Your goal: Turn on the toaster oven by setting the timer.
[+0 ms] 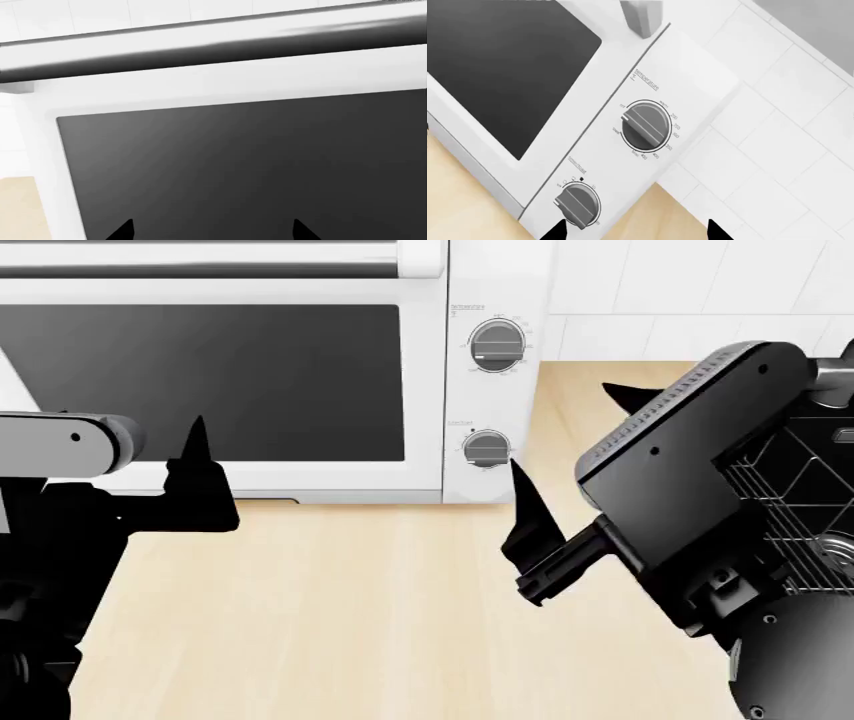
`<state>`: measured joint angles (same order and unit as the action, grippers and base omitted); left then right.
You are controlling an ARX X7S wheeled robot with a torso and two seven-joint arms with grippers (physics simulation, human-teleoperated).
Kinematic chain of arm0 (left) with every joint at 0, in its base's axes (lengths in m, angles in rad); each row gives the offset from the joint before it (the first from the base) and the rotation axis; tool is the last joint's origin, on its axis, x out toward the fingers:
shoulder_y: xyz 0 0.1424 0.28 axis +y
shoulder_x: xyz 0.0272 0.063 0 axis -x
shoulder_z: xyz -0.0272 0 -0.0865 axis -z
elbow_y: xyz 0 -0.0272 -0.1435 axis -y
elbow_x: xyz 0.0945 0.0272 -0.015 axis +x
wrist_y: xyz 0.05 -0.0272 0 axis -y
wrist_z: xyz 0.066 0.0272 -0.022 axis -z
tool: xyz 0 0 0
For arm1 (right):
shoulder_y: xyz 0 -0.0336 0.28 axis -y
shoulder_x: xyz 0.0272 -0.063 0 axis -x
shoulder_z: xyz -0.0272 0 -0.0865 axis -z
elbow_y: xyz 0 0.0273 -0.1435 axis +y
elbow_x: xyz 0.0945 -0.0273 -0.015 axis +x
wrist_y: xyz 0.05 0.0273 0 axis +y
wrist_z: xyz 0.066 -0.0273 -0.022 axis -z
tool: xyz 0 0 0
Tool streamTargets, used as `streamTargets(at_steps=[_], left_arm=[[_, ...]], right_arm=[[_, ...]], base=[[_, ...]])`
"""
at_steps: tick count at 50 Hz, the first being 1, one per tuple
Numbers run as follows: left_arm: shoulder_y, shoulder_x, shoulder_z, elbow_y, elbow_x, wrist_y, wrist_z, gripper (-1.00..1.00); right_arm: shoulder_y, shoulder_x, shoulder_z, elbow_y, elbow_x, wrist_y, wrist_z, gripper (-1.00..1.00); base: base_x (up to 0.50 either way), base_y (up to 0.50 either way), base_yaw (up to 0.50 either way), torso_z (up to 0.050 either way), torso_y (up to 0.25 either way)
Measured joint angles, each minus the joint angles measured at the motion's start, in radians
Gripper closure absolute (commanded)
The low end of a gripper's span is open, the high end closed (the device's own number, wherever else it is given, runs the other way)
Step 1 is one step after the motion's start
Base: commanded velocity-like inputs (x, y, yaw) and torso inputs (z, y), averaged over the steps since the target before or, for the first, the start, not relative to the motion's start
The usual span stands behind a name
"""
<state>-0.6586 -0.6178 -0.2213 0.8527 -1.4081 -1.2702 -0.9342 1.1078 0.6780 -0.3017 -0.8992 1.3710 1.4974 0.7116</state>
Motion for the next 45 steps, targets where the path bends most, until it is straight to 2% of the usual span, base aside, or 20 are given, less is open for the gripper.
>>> streamTargets(at_steps=[14, 23, 33, 45], left_arm=[[0.004, -0.006, 0.004, 0.001, -0.006, 0.014, -0.005, -1.0], [0.004, -0.01, 0.007, 0.0, -0.01, 0.021, -0.01, -1.0], [0.002, -0.013, 0.014, -0.005, -0.009, 0.029, -0.011, -1.0], [0.004, -0.017, 0.02, -0.006, -0.005, 0.038, -0.011, -1.0]], right_arm=[[0.107, 0.09, -0.348, -0.057, -0.293, -0.041, -0.152, -1.0], [0.142, 0.12, -0.519, -0.054, -0.433, -0.086, -0.2, -1.0], [0.159, 0.131, -0.637, -0.051, -0.517, -0.118, -0.224, -1.0], [0.159, 0.131, -0.688, -0.043, -0.542, -0.129, -0.222, -1.0]], base=[[0.0, 0.0, 0.0, 0.0, 0.0], [0.0, 0.0, 0.0, 0.0, 0.0], [0.0, 0.0, 0.0, 0.0, 0.0], [0.0, 0.0, 0.0, 0.0, 0.0]])
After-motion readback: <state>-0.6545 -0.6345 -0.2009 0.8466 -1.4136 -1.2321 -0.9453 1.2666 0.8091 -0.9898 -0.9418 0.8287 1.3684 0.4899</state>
